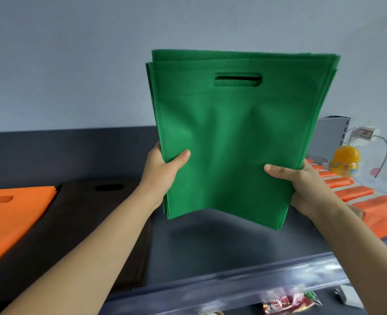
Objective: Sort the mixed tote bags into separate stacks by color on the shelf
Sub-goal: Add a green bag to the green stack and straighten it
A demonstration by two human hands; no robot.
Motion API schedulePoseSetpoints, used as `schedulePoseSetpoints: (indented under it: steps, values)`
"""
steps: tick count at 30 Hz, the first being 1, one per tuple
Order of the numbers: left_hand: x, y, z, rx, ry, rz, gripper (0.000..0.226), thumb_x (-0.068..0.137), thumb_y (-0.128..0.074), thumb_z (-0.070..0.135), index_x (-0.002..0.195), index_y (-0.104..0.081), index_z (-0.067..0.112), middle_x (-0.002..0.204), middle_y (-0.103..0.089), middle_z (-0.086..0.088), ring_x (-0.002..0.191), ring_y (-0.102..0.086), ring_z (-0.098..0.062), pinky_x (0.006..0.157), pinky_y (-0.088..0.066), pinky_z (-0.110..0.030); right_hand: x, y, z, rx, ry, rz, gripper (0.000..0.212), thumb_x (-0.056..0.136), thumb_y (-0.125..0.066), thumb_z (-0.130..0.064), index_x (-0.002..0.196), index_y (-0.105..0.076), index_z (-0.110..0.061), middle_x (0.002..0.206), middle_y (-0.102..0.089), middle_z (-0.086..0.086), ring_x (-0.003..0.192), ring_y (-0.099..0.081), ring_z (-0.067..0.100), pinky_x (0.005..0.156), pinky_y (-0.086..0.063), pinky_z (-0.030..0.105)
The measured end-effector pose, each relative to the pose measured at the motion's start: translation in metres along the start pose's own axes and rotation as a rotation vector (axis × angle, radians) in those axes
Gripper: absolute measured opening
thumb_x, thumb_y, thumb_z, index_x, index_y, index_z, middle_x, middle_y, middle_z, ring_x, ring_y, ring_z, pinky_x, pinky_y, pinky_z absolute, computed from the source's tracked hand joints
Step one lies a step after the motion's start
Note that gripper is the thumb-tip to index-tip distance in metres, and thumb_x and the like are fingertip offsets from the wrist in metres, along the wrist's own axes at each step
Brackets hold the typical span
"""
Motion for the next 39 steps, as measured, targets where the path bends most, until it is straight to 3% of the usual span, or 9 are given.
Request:
schedulePoseSetpoints:
  steps: [5,10,15,19,23,29,33,36,39]
  values:
    - [-0.007,0.008,-0.028,-0.045,0.117,-0.066,0.041,0.074,-0.077,0.019,0.109,-0.058,0.028,0.104,-0.070,0.012,0.099,-0.065,-0.006,0.092,-0.048,-0.030,-0.002,0.009,0.017,-0.047,-0.107,-0.036,0.074,0.038,-0.091,-0.018,0.106,-0.065,-0.016,0.098,-0.074,0.003,0.085,-0.071,0.021,0.061,-0.057,0.027]
    - [0.001,-0.001,-0.014,-0.125,0.060,-0.045,0.040,0.076,-0.076,0.019,0.114,-0.062,0.020,0.107,-0.070,0.009,0.103,-0.064,-0.008,0.093,-0.046,-0.031,0.010,-0.003,-0.002,-0.010,-0.056,-0.010,0.038,0.065,-0.066,-0.004,0.100,-0.065,-0.018,0.093,-0.075,0.001,0.082,-0.072,0.019,0.063,-0.059,0.031]
    - [-0.002,0.004,-0.036,-0.088,0.206,-0.090,0.040,0.071,-0.078,0.033,0.107,-0.062,0.030,0.104,-0.070,0.016,0.103,-0.061,-0.004,0.096,-0.043,-0.030,0.005,0.008,0.024,-0.097,-0.181,0.024,0.047,0.063,-0.068,-0.006,0.109,-0.062,-0.015,0.103,-0.072,0.005,0.088,-0.071,0.021,0.071,-0.056,0.033]
    - [-0.003,0.004,-0.041,-0.105,0.223,-0.067,0.054,0.060,-0.080,0.039,0.110,-0.060,0.032,0.103,-0.068,0.018,0.097,-0.060,0.003,0.079,-0.043,-0.019,0.005,0.005,0.029,-0.089,-0.210,0.003,0.043,0.063,-0.067,-0.004,0.104,-0.063,-0.015,0.098,-0.074,0.004,0.085,-0.072,0.020,0.065,-0.058,0.031]
    - [-0.005,0.002,-0.046,-0.056,0.212,-0.043,0.031,0.069,-0.080,0.031,0.098,-0.067,0.030,0.095,-0.071,0.018,0.089,-0.064,0.004,0.071,-0.044,-0.016,0.008,0.006,0.034,-0.064,-0.220,0.050,0.044,0.061,-0.069,-0.006,0.104,-0.063,-0.016,0.094,-0.074,0.003,0.082,-0.072,0.021,0.060,-0.057,0.030]
    - [-0.006,0.002,-0.050,0.032,0.157,-0.005,0.020,0.071,-0.081,0.024,0.085,-0.067,0.028,0.080,-0.071,0.020,0.071,-0.062,0.012,0.053,-0.043,-0.002,0.008,0.012,0.042,-0.077,-0.250,0.122,0.042,0.063,-0.071,-0.009,0.103,-0.064,-0.015,0.094,-0.074,0.005,0.082,-0.072,0.023,0.067,-0.053,0.035]
    - [-0.001,0.001,-0.036,0.112,0.079,0.017,0.023,0.069,-0.082,0.031,0.088,-0.068,0.030,0.086,-0.071,0.017,0.079,-0.064,0.007,0.062,-0.046,-0.008,0.016,0.018,0.027,-0.136,-0.160,0.223,0.041,0.068,-0.074,-0.004,0.107,-0.063,-0.005,0.097,-0.073,0.013,0.080,-0.072,0.027,0.063,-0.059,0.037]
    - [0.003,-0.004,-0.035,0.082,0.198,-0.012,0.026,0.070,-0.080,0.038,0.088,-0.067,0.025,0.087,-0.069,0.014,0.088,-0.063,-0.002,0.075,-0.045,-0.020,0.024,0.021,0.008,-0.240,-0.147,0.268,0.037,0.069,-0.076,-0.003,0.104,-0.062,-0.002,0.090,-0.072,0.015,0.071,-0.071,0.027,0.057,-0.058,0.036]
    - [0.002,-0.003,-0.056,0.121,0.379,-0.072,0.065,0.056,-0.081,0.059,0.102,-0.060,0.017,0.102,-0.064,0.007,0.099,-0.058,-0.012,0.095,-0.042,-0.034,0.029,0.023,0.006,-0.397,-0.251,0.247,0.031,0.070,-0.078,-0.004,0.097,-0.064,-0.002,0.080,-0.073,0.013,0.062,-0.071,0.024,0.049,-0.056,0.031]
Point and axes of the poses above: each hand's wrist, its own x-axis towards the middle knuckle, its own y-axis out of the back of the hand, z = x × y, the point moved 6 cm from there along x, towards the middle knuckle
